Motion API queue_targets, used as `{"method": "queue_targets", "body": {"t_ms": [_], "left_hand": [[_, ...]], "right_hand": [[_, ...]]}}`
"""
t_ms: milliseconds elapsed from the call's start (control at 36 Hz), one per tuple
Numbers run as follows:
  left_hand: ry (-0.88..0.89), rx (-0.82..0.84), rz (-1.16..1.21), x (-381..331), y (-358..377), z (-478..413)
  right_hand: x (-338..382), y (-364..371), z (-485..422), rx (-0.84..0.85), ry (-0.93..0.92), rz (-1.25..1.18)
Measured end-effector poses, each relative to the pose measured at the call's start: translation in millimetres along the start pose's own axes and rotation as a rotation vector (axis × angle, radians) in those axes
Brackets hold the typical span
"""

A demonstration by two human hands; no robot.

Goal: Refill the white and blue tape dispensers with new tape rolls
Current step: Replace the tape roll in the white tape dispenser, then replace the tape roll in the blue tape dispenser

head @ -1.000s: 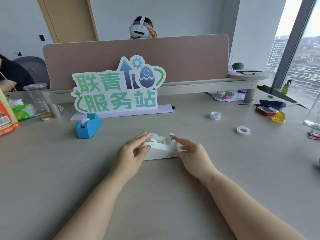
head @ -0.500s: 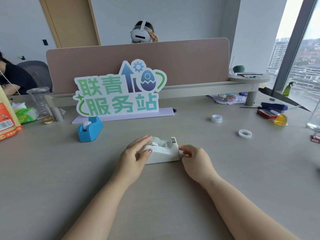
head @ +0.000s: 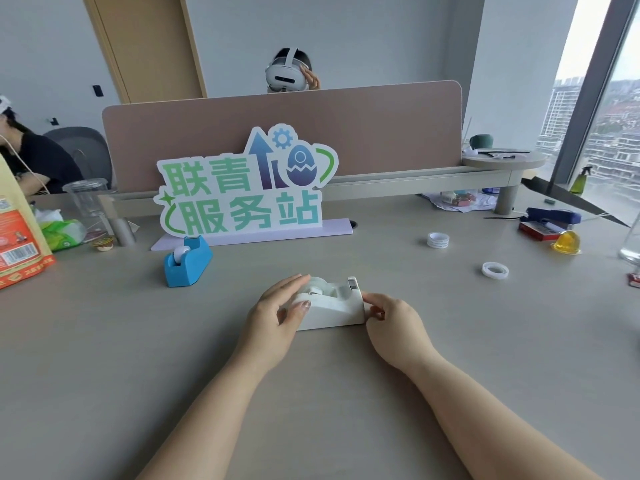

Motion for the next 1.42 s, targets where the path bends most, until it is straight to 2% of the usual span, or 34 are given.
{"method": "queue_targets", "body": {"t_ms": [83, 167, 250, 444, 556, 639, 750, 972, 1222, 1417], "left_hand": [[-0.071, 0.026, 0.046, 8.4, -0.5, 0.0], [-0.202, 0.146, 0.092, 23.1, 4.1, 3.7], [-0.267, 0.177, 0.057, 32.4, 4.2, 4.5], [-0.196, 0.021, -0.188, 17.1, -6.8, 9.9], [-0.267, -0.139, -0.361, 6.0, -20.0, 19.9], [-0.291, -0.196, -0.348, 5.8, -28.9, 26.0], [-0.266, -0.12, -0.228, 10.7, -33.1, 36.5], [-0.242, 0.028, -0.128, 4.6, -26.3, 44.5], [-0.219, 0.078, -0.278, 24.3, -18.5, 23.1], [-0.232, 0.052, -0.412, 67.4, -39.0, -21.0]], "right_hand": [[-2.5, -1.8, 0.4, -0.028, 0.054, -0.021], [-3.4, -4.5, 0.8, -0.053, 0.09, -0.063], [-1.2, -6.3, 1.9, -0.063, 0.09, -0.077], [4.1, -8.0, 9.3, -0.044, 0.053, -0.044], [14.9, 0.5, 18.3, 0.042, -0.011, 0.029], [27.6, 14.2, 26.8, 0.119, -0.092, 0.055], [39.7, 24.0, 32.6, 0.17, -0.184, 0.156], [45.5, 29.3, 29.0, 0.154, -0.275, 0.166], [41.3, 45.4, 6.1, 0.11, -0.27, 0.141], [60.6, 93.0, -38.4, 0.108, -0.291, 0.145]]}}
Point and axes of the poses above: each hand's wrist, its own z-axis away from the middle knuckle, its own y-axis out of the palm, x = y × z, the point moved 6 cm from there along -z, towards the middle knuckle, and after that the axes turned 9 degrees about -x, right-handed, at the moved point
